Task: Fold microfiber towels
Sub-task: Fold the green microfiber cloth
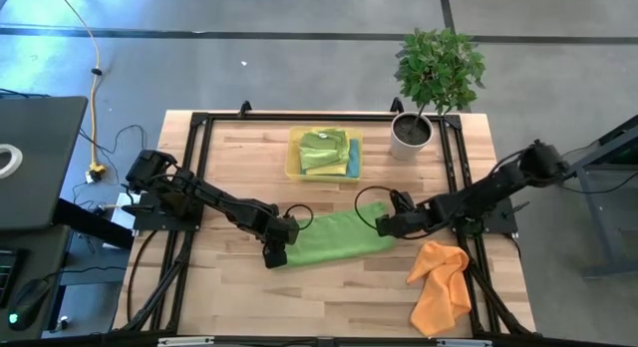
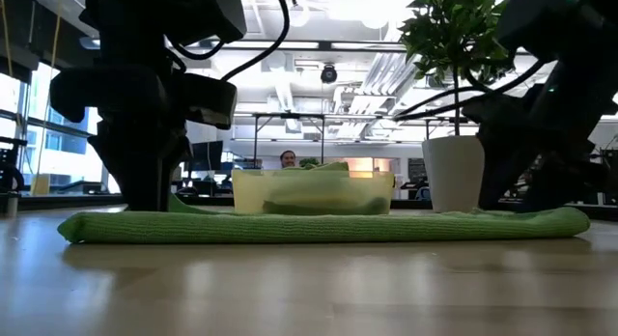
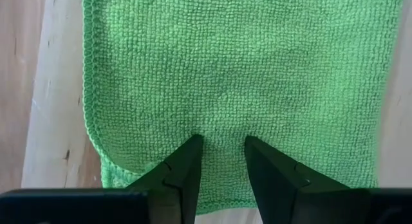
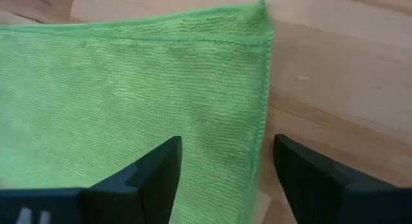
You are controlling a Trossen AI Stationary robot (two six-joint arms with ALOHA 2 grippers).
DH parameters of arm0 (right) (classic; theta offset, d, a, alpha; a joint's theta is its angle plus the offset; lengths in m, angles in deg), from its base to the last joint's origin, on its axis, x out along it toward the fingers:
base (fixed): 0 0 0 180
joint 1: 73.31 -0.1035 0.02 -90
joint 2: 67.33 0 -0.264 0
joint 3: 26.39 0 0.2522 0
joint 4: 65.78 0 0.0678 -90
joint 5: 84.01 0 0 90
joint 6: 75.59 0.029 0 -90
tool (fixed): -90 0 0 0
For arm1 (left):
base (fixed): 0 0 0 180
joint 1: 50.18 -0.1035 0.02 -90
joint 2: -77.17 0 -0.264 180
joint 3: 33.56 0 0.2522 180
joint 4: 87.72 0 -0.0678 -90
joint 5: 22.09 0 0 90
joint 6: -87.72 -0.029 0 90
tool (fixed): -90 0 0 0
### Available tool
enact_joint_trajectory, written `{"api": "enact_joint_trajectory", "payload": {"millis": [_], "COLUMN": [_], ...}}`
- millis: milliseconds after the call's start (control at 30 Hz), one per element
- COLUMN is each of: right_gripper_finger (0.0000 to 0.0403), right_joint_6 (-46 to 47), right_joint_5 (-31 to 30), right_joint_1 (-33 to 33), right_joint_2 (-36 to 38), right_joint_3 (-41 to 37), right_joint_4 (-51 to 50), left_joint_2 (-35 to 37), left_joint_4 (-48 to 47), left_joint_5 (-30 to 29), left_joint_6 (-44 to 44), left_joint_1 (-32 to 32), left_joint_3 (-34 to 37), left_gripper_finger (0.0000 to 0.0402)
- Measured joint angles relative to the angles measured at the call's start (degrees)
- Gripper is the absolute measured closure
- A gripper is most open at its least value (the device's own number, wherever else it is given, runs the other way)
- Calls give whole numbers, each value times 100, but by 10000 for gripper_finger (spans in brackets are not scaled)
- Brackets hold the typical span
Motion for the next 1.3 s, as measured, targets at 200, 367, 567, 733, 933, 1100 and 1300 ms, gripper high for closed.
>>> {"api": "enact_joint_trajectory", "payload": {"millis": [200, 367, 567, 733, 933, 1100, 1300], "right_gripper_finger": [196, 234, 286, 326, 382, 396, 401], "right_joint_6": [-199, -583, -406, -1, 27, 20, -267], "right_joint_5": [17, 227, 260, 227, 187, 144, 349], "right_joint_1": [18, 27, 20, 18, 15, 12, 17], "right_joint_2": [-434, -640, -1095, -1213, -1218, -1216, -1008], "right_joint_3": [311, 552, 820, 1011, 1034, 1032, 1034], "right_joint_4": [-236, -367, -597, -1072, -1276, -1326, -1630], "left_joint_2": [-10, 23, 173, 362, 636, 953, 1390], "left_joint_4": [-26, -142, -560, -851, -845, -873, -1077], "left_joint_5": [-7, 78, 19, 8, -135, -399, -617], "left_joint_6": [-22, -36, -284, -290, -289, -260, -61], "left_joint_1": [0, -31, -65, -55, -48, 23, 111], "left_joint_3": [-49, -411, -1040, -1503, -1918, -2050, -2037], "left_gripper_finger": [289, 289, 289, 289, 289, 289, 289]}}
